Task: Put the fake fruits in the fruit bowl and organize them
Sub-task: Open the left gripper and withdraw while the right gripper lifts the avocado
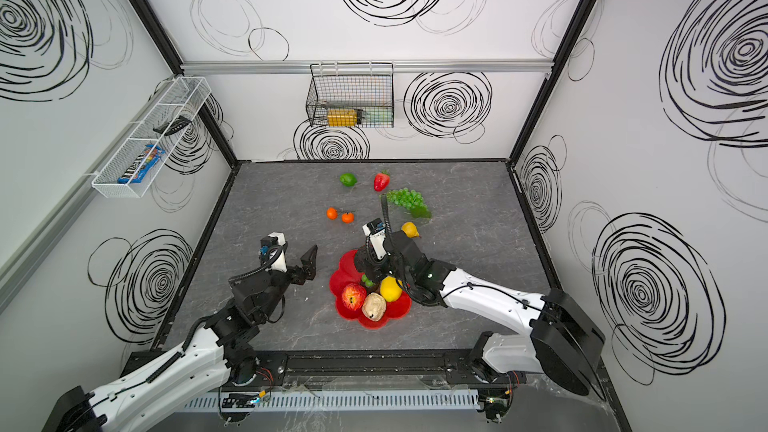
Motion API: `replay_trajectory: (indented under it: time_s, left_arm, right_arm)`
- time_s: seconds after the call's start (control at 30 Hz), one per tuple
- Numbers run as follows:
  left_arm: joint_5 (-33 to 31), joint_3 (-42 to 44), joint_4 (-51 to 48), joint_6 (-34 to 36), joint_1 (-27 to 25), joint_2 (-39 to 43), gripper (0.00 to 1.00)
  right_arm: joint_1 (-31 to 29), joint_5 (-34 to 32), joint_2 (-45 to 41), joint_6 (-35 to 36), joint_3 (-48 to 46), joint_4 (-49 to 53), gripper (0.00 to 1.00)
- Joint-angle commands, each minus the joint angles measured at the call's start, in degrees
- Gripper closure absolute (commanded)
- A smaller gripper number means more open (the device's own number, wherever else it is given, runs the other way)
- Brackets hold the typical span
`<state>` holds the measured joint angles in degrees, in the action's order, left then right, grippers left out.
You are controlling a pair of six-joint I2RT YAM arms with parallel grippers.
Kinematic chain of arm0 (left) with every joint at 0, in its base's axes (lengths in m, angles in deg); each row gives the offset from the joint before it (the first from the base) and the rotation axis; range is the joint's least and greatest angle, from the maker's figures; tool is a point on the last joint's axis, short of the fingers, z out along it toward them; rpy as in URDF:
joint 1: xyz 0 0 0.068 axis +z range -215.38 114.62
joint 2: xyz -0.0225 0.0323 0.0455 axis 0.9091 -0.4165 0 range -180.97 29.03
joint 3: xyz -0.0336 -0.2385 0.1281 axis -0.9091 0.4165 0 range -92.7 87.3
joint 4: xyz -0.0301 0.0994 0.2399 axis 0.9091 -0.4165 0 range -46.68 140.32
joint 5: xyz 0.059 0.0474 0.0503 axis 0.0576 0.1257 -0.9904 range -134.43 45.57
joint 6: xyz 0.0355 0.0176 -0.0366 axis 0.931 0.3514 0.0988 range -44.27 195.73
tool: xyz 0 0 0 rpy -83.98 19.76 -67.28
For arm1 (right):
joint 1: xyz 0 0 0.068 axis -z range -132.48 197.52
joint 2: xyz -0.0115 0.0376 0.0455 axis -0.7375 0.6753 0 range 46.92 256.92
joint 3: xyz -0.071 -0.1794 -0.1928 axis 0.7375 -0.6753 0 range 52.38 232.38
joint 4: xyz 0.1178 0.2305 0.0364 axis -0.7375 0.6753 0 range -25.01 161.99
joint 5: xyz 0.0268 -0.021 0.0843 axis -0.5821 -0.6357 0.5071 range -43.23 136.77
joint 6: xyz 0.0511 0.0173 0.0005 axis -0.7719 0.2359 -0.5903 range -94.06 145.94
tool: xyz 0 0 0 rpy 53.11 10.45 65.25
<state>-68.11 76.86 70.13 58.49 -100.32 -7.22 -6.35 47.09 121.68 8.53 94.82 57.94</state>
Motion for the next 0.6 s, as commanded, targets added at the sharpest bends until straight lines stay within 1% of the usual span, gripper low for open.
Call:
replay_trajectory:
  time_s: [0.0, 0.1, 0.23, 0.37, 0.47, 0.57]
  left_arm:
    - [-6.05, 0.60, -2.04, -1.87, 1.78, 3.16, 0.04]
    - [-8.36, 1.74, -3.27, -2.53, 2.49, 6.32, 0.03]
    - [-9.43, 2.52, -3.93, -2.85, 2.68, 9.22, 0.03]
    - [-9.93, 2.45, -4.35, -3.16, 2.74, 9.62, 0.02]
    - [-9.78, 2.26, -4.57, -3.24, 2.77, 9.36, 0.02]
    - [-9.91, 2.43, -4.52, -3.33, 2.77, 9.36, 0.02]
  right_arm:
    - [-2.47, -2.51, 3.50, 5.08, 3.94, 1.31, 0.55]
    - [-3.81, -3.69, 6.91, 6.84, 7.12, 4.04, 0.55]
    - [-5.91, -5.94, 10.82, 9.94, 10.42, 6.34, 0.55]
    - [-7.47, -7.97, 14.90, 13.22, 14.91, 10.72, 0.55]
    - [-8.32, -9.96, 18.73, 13.10, 19.29, 15.65, 0.55]
    - [-10.12, -12.69, 21.63, 14.65, 21.73, 17.82, 0.55]
